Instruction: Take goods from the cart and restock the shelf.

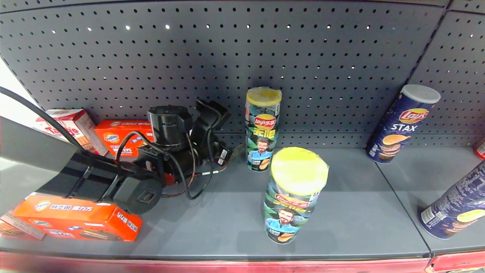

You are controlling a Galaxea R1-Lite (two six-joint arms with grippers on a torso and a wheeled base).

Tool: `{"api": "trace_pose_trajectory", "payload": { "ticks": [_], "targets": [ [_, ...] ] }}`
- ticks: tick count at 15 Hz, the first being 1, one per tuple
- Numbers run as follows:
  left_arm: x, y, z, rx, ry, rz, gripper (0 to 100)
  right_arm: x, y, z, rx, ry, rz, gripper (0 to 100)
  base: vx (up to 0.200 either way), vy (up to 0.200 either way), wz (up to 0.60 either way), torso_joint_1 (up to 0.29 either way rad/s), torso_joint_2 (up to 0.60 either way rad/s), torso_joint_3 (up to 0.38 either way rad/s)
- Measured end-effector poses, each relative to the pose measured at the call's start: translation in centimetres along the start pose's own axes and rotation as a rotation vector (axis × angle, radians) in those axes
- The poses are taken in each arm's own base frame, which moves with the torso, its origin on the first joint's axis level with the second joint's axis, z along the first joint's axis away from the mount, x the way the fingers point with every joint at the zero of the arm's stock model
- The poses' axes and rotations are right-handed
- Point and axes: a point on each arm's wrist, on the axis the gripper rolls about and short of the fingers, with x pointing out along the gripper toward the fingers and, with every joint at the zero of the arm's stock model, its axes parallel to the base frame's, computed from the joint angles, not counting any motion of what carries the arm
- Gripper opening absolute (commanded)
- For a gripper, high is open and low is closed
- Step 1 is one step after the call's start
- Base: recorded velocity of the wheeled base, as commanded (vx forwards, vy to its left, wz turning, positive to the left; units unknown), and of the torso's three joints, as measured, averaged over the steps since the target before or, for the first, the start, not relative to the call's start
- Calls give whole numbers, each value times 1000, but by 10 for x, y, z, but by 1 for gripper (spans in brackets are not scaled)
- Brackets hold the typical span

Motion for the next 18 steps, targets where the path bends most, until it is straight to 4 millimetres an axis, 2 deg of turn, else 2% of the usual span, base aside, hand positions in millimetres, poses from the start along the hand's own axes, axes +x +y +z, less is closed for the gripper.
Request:
{"api": "trace_pose_trajectory", "payload": {
  "ticks": [5, 9, 11, 18],
  "targets": [
    [5, -8, 2, 2, -11, -18, 100, 0, 0, 0, 0, 0, 0, 100, 0, 0, 0, 0, 0, 0],
    [1, -7, 3, 4, -8, 1, 100, 0, 0, 0, 0, 0, 0, 100, 0, 0, 0, 0, 0, 0],
    [-12, 0, 13, 4, -20, 34, 100, 0, 0, 0, 0, 0, 0, 100, 0, 0, 0, 0, 0, 0],
    [-85, 16, 37, -1, -38, 153, 100, 0, 0, 0, 0, 0, 0, 100, 0, 0, 0, 0, 0, 0]
  ]
}}
